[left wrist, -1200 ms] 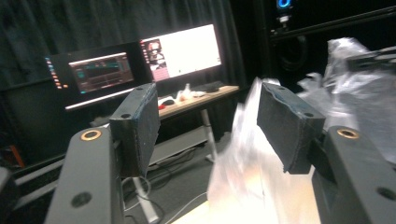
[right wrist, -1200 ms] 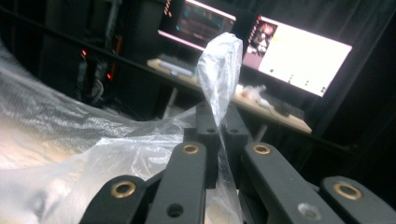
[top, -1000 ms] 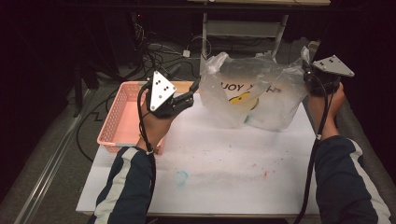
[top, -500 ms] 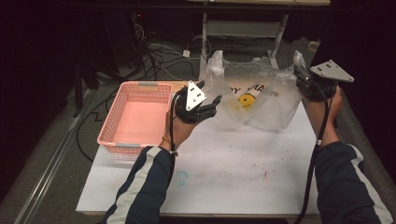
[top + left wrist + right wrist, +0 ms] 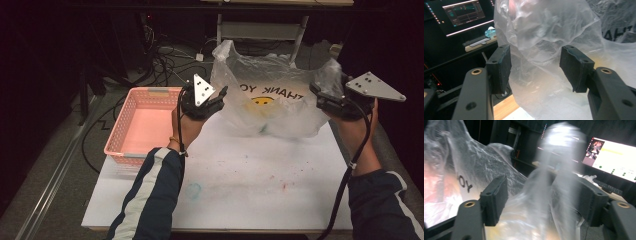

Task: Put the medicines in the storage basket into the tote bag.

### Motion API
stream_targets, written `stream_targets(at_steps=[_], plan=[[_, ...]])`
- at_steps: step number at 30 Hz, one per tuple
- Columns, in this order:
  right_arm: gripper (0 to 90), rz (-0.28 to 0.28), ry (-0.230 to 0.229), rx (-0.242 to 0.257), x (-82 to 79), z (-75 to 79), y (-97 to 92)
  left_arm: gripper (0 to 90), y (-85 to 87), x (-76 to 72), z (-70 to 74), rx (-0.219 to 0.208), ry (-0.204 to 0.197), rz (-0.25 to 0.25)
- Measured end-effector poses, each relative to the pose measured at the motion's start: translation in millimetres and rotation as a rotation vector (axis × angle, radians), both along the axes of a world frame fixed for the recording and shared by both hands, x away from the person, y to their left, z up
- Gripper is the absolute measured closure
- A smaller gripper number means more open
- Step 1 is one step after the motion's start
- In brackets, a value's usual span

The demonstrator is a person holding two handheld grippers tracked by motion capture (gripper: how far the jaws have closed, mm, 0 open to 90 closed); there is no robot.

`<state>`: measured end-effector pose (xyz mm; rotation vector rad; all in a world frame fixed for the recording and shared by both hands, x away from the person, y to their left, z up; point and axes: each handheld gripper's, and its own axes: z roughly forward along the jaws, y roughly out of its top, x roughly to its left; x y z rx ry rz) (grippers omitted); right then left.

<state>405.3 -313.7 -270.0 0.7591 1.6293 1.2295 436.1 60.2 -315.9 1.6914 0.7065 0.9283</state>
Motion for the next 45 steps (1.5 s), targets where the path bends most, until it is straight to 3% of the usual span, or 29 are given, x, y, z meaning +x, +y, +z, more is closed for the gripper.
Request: stream_targets(at_steps=[5,11,14,18,25,31,34,38,41,45], plan=[[23.8,0.045,-0.016,-0.011,-21.7,7.6,-4.8,41.0,2.5,-2.9,5.2,0.010,-0.014,0.004],[19.2,0.032,-0.042,-0.025,-45.4,16.4,-20.0,41.0,4.0,-6.1,5.5,0.019,-0.002,-0.003],[18.9,0.058,-0.015,-0.019,-54.1,14.3,-26.7,39.3,9.3,-13.6,4.6,0.032,-0.008,-0.024],[20.2,0.080,-0.016,-0.035,-65.4,11.3,-27.0,33.5,28.0,-29.4,8.7,0.005,-0.023,-0.046],[21.4,0.120,-0.049,-0.031,-77.2,21.7,-19.5,29.9,52.4,-52.7,13.8,0.015,-0.048,-0.037],[23.0,0.101,-0.054,-0.032,-73.9,29.1,-23.6,29.9,71.7,-64.9,-2.8,0.035,-0.029,-0.023],[23.1,0.068,-0.036,-0.039,-65.3,22.0,-26.6,26.0,80.3,-69.1,-11.2,0.067,-0.018,-0.002],[22.9,0.055,0.004,-0.036,-55.0,4.9,-29.3,24.3,90.0,-76.9,-22.0,0.082,0.024,-0.018],[22.6,0.063,0.039,-0.036,-51.7,-12.1,-29.2,21.3,93.6,-84.9,-31.5,0.136,0.035,-0.026],[21.2,0.084,0.100,-0.044,-49.3,-40.7,-28.5,18.6,99.0,-95.9,-45.3,0.173,0.058,-0.035]])
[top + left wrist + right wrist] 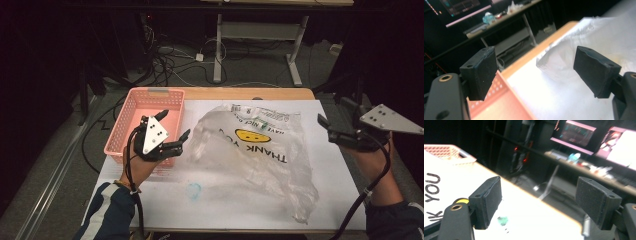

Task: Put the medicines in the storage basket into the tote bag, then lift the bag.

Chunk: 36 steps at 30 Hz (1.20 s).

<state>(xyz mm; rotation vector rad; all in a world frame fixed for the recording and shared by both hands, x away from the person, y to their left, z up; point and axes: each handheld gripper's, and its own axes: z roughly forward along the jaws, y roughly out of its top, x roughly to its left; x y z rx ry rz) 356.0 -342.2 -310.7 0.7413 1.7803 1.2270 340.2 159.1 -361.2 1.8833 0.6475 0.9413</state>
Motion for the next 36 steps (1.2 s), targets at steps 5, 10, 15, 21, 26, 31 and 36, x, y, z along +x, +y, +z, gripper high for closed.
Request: stream_targets(at_steps=[5,10,15,21,26,31,36], plan=[[19.6,0.032,0.055,-0.007,-3.8,-32.6,0.3,15.6,8.9,-9.9,-16.8,0.030,0.040,0.016],[19.2,0.055,0.086,-0.021,-14.3,-52.9,0.3,15.6,12.4,-19.4,-34.2,0.055,0.076,0.013],[18.5,0.078,0.117,-0.029,-26.2,-76.6,-3.3,15.6,16.9,-27.5,-51.7,0.069,0.116,0.018],[18.6,0.071,0.133,-0.024,-42.1,-105.7,-7.6,15.6,20.4,-38.7,-75.9,0.083,0.154,0.030],[18.5,0.059,0.135,-0.057,-45.7,-118.6,-9.5,15.5,22.4,-44.6,-81.3,0.104,0.166,0.034],[18.5,0.054,0.148,-0.090,-43.2,-129.0,-7.1,15.6,24.9,-42.7,-81.0,0.083,0.168,0.042],[18.5,0.068,0.141,-0.097,-46.1,-127.4,-2.2,15.6,25.4,-43.9,-80.9,0.078,0.172,0.029]])
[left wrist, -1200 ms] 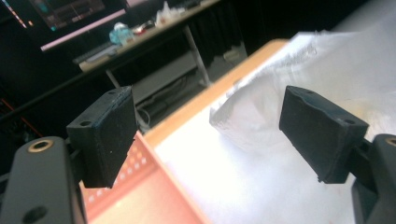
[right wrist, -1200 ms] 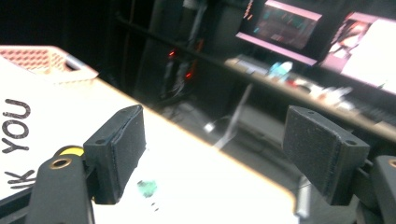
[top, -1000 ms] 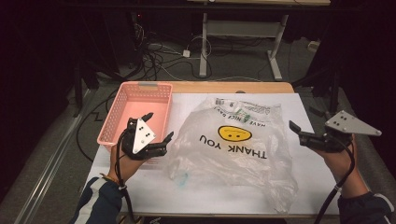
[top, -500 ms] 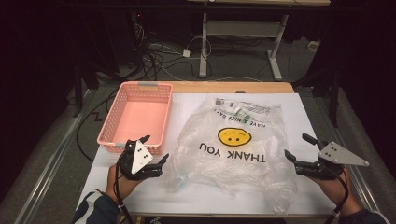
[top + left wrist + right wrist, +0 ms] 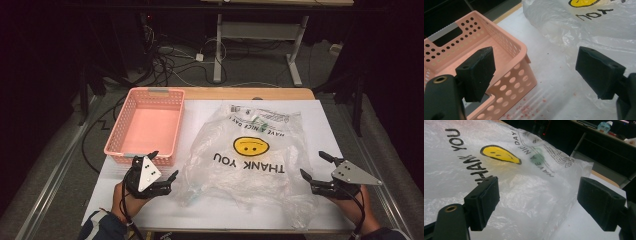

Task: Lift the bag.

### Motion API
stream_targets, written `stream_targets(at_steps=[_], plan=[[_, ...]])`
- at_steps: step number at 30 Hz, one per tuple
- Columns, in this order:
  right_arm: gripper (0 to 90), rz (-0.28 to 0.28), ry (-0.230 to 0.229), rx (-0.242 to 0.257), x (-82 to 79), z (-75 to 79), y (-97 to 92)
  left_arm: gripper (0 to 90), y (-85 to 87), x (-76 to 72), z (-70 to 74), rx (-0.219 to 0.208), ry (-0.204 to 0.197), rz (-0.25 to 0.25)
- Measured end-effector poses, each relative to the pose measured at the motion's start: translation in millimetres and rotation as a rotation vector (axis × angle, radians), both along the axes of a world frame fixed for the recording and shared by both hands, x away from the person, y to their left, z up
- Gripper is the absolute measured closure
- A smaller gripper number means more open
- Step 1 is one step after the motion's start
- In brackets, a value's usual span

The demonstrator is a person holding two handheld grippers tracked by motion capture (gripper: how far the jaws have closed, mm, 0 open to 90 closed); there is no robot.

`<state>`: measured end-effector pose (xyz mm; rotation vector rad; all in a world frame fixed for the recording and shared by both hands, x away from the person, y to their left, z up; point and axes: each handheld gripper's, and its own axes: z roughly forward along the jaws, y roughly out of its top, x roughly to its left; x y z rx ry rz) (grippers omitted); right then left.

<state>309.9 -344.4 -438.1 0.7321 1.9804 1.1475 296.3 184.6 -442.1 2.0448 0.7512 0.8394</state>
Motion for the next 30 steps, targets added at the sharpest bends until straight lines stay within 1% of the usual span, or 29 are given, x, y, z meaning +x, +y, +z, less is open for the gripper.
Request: stream_targets(at_steps=[3,6,12,15,18,20,30], plan=[[18.5,-0.001,0.001,-0.003,-1.3,0.2,1.0,15.5,-2.0,-0.6,-1.0,0.020,0.000,-0.006],[18.5,-0.001,0.001,-0.003,-1.7,0.5,1.3,15.6,-2.4,-0.2,-0.5,0.013,0.000,-0.008],[18.6,0.008,0.002,-0.005,-2.1,0.1,1.9,15.6,-3.1,1.3,-1.3,0.016,0.005,-0.007],[18.6,0.009,0.000,-0.006,-2.5,0.9,1.8,15.6,-3.5,1.9,-2.1,0.025,0.011,-0.008],[18.5,0.009,-0.003,-0.004,-2.8,1.6,1.9,15.6,-3.7,1.8,-1.5,0.019,0.007,-0.008],[18.6,0.012,-0.002,0.000,-3.2,2.0,2.3,15.6,-3.9,2.2,-1.7,0.023,0.007,-0.007],[18.5,0.017,-0.002,-0.006,-3.9,2.2,2.8,15.6,-4.1,4.0,-2.0,0.022,0.010,-0.005]])
